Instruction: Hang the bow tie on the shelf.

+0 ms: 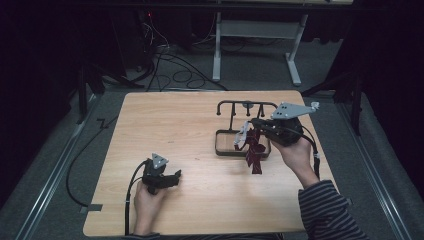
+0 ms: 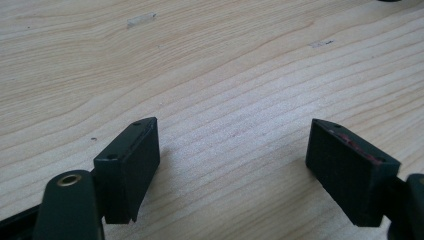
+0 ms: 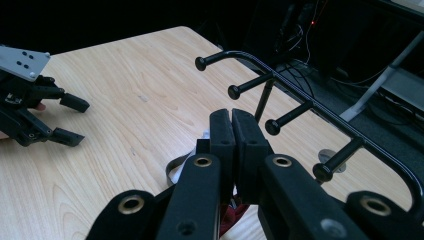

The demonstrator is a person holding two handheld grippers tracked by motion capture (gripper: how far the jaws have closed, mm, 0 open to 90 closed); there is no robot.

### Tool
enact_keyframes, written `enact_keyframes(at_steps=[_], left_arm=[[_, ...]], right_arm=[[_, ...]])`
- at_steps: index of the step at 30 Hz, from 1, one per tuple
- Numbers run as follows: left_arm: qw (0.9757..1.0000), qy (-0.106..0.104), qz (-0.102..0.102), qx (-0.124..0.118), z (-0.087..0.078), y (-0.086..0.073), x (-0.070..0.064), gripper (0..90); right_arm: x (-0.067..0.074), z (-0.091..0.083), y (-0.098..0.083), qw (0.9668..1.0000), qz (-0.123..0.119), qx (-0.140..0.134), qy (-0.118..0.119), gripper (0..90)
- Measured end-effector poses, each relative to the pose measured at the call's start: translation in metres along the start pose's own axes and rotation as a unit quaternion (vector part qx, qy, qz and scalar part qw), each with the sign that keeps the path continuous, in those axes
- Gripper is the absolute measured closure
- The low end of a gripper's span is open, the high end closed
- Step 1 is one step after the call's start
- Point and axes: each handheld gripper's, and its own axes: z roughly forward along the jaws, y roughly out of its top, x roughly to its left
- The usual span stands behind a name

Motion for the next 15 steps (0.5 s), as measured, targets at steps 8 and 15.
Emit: enact_keyframes(at_steps=[8, 15], left_arm=[[1.0000, 0.000, 0.000, 0.000, 0.000, 0.000, 0.000, 21.9], [1.0000, 0.000, 0.000, 0.000, 0.000, 0.000, 0.000, 21.9]], right_arm=[[-0.002, 0.006, 0.007, 1.0000, -0.001, 0.002, -0.002, 89.6], [-0.005, 0.012, 0.011, 1.0000, 0.003, 0.005, -0.002, 89.5]])
